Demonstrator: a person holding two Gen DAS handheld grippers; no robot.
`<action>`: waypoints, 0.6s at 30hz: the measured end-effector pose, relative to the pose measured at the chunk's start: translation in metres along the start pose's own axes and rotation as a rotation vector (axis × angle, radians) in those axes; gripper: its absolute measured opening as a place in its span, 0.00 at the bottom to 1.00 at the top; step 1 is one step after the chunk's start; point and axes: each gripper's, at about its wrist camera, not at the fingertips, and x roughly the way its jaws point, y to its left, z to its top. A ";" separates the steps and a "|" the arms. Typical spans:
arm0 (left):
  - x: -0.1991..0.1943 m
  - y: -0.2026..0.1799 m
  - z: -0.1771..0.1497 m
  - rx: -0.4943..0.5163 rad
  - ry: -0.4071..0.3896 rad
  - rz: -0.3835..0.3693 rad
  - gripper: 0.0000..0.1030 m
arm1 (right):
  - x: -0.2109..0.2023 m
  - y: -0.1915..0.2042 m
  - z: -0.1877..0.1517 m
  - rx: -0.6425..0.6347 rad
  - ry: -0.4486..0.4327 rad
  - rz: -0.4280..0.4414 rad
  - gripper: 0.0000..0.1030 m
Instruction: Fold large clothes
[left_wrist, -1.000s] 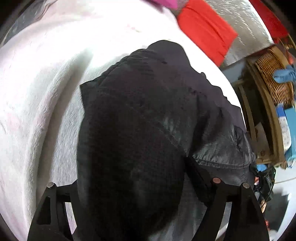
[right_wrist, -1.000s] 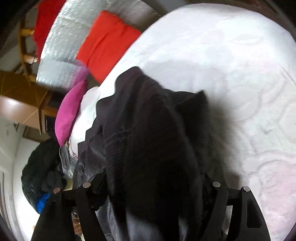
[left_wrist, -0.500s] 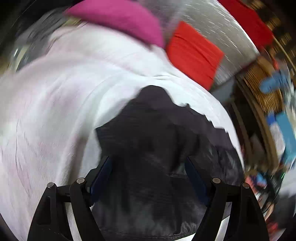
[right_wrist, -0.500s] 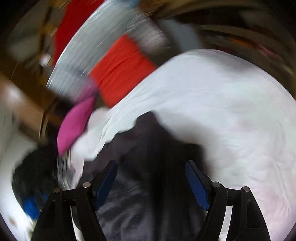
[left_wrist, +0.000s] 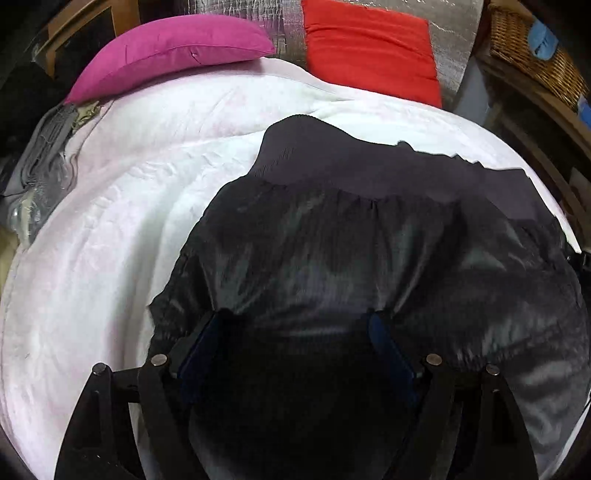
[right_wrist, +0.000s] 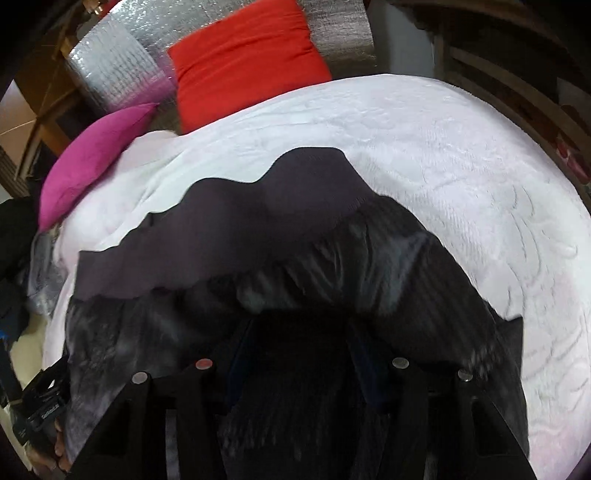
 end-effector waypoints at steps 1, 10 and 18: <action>0.006 0.001 0.001 -0.005 -0.016 0.005 0.84 | 0.004 0.001 0.002 -0.003 -0.008 -0.010 0.53; -0.033 -0.009 -0.004 -0.016 -0.048 0.017 0.84 | -0.030 -0.001 -0.004 0.063 -0.044 0.055 0.53; -0.099 -0.027 -0.044 0.034 -0.100 0.009 0.86 | -0.100 0.038 -0.055 -0.096 -0.076 0.168 0.64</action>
